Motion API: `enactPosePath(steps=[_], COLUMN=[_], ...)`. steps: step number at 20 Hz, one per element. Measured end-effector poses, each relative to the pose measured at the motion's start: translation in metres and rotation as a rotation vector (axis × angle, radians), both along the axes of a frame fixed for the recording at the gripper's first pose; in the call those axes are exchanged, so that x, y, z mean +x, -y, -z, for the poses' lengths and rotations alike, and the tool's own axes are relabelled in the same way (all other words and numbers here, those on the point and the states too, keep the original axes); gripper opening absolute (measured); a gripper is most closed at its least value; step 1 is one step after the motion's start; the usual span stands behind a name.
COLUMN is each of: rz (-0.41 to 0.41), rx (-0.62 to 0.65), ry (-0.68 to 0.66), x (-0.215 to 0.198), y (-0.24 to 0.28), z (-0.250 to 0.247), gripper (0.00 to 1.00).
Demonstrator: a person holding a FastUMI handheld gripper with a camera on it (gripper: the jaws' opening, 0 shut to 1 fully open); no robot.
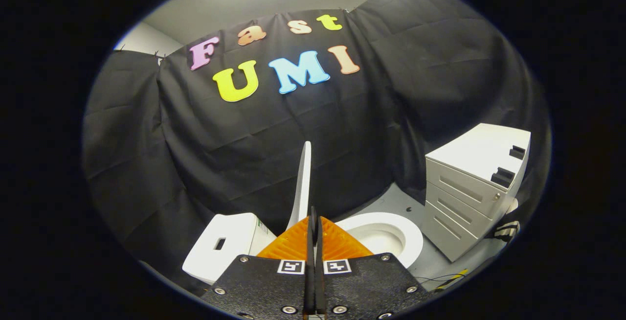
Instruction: Open the toilet lid.
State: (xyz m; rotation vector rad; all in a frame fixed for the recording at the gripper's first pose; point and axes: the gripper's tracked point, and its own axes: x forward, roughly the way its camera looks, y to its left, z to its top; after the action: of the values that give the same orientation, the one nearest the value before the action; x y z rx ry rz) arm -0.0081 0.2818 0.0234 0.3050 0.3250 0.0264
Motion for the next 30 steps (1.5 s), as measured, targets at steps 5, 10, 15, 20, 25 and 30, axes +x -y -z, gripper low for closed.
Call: enactPosePath(steps=[5, 10, 15, 20, 25, 30], rz=[-0.034, -0.071, -0.135, -0.193, -0.271, -0.32], rx=[-0.03, -0.048, -0.102, -0.09, -0.112, -0.156], ry=[0.014, 0.023, 0.05, 0.038, 0.062, 0.049], x=[0.0, 0.001, -0.005, -0.011, -0.017, -0.024], y=[-0.02, -0.046, -0.083, -0.121, -0.156, -0.193], z=[-0.009, -0.021, -0.032, -0.037, -0.041, -0.039], gripper=[0.0, 0.0, 0.0, 0.0, 0.0, 0.0])
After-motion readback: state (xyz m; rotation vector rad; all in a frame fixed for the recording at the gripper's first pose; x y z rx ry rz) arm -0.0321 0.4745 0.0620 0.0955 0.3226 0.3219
